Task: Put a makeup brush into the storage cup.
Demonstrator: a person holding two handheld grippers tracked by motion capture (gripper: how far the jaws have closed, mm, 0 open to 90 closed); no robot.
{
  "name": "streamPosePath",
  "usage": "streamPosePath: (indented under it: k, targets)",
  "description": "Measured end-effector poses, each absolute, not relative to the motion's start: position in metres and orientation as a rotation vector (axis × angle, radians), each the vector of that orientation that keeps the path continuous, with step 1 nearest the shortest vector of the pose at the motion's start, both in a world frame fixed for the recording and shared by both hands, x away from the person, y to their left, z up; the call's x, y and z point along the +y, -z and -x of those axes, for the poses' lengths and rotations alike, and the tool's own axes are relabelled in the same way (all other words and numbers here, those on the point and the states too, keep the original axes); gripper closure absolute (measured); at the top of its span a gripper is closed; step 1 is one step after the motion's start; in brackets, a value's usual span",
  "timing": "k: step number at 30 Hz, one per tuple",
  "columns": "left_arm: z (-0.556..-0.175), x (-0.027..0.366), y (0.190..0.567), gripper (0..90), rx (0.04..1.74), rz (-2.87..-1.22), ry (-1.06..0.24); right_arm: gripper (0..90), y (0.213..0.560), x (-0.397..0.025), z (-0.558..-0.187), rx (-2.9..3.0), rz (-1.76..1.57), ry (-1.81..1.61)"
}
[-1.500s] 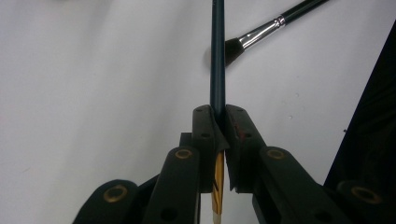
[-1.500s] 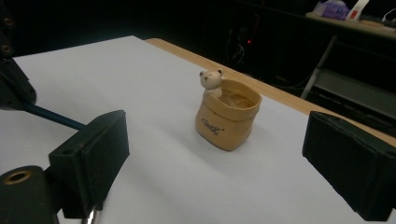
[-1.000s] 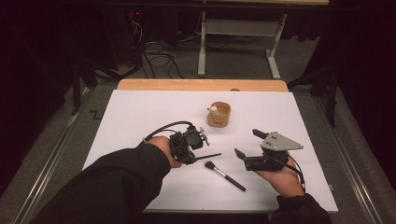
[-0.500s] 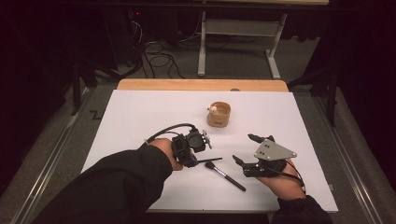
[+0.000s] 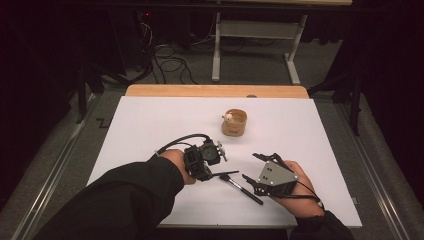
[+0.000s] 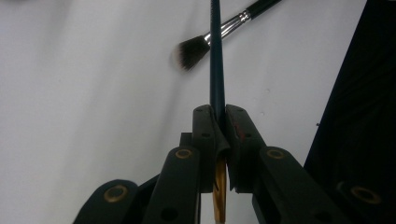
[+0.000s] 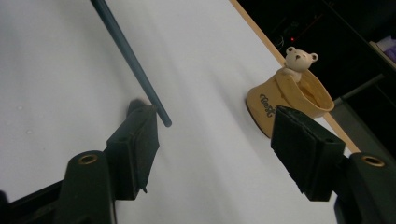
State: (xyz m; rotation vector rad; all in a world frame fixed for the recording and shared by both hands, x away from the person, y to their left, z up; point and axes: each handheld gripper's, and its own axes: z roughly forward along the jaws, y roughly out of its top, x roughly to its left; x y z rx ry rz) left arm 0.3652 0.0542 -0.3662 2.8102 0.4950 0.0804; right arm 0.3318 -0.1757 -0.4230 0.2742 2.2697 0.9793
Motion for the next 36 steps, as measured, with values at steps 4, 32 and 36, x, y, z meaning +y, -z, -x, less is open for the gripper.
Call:
streamPosePath:
  k: [4, 32, 36]
  targets:
    - [-0.365, 0.054, 0.366, 83.4, 0.490, -2.801, -0.067, 37.5, 0.425, -0.172, -0.328, 2.276, -0.235, -0.956]
    - [-0.358, 0.045, 0.365, 83.3, 0.484, -2.797, -0.004, 62.7, 0.441, -0.154, -0.316, 2.305, 0.049, -0.765]
    - [-0.358, 0.045, 0.365, 83.3, 0.487, -2.796, -0.006, 69.1, 0.442, -0.151, -0.314, 2.305, 0.087, -0.732]
